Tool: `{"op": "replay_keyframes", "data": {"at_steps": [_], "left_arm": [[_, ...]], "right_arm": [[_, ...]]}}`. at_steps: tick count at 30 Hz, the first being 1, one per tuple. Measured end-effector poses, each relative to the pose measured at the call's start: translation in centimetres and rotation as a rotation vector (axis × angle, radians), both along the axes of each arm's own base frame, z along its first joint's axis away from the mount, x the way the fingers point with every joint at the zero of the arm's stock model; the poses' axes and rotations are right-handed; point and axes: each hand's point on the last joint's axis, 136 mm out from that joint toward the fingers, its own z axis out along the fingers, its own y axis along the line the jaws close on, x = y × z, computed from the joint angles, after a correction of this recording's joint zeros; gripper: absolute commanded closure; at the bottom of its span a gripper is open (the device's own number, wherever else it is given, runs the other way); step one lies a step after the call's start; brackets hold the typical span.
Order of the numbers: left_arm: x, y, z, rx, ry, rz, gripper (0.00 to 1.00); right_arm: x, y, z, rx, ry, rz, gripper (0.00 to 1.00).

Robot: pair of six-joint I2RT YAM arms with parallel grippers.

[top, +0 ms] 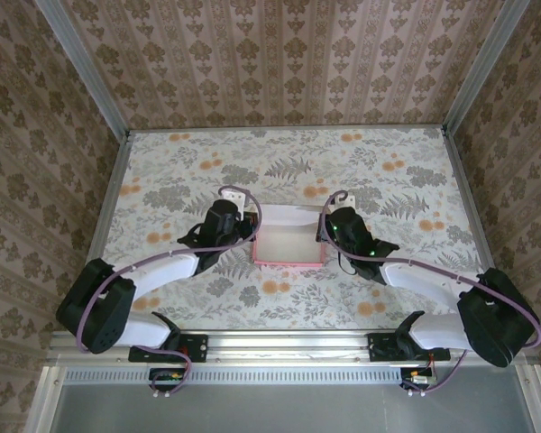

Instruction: Fold the paper box

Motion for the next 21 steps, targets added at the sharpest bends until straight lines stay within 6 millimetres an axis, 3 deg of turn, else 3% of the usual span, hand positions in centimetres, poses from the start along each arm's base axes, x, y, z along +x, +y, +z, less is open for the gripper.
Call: {"op": "replay_keyframes", "data": {"at_steps": [21], "left_arm": [[-2.5, 0.5, -0.6, 0.008, -0.024, -0.015, 1.00]], "right_arm": [[-2.5, 0.3, -0.4, 0.093, 0.002, -0.014, 0.95]]}}
